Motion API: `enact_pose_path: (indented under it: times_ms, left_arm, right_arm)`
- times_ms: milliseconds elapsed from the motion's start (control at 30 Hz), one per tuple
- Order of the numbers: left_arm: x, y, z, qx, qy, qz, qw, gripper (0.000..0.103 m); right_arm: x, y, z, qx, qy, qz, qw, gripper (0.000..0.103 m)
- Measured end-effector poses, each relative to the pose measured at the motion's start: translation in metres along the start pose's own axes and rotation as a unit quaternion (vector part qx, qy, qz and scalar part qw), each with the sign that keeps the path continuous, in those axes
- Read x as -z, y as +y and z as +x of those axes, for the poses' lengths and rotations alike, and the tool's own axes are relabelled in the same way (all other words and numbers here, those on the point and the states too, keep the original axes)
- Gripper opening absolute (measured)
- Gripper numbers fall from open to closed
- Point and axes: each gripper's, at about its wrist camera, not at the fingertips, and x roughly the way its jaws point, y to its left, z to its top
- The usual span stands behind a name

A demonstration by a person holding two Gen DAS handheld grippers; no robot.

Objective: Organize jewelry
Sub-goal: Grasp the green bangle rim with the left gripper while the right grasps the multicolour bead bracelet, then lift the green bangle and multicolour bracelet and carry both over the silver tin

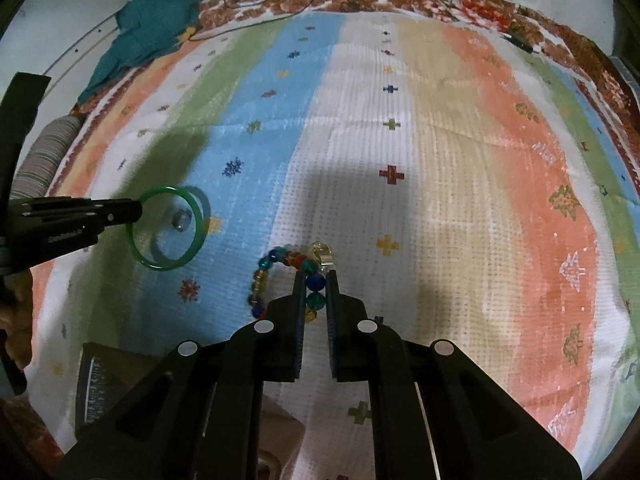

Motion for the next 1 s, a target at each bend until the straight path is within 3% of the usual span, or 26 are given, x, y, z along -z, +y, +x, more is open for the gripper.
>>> enact_pose_path:
  times_ms: [333,1000]
  left_arm:
    - [-0.006,-0.012,-0.018,0.0,-0.024,0.004,0.9997,0.008]
    - [0.012,-0.04,-0.061,-0.01,-0.072,0.03,0.9969,0.009]
  right_arm:
    - [0.0,0.006,-0.022,0.008,-0.025,-0.007,1.0,0.01]
    - [0.009,-0.001,-0.066,0.032,-0.073,0.006,0.997,0.01]
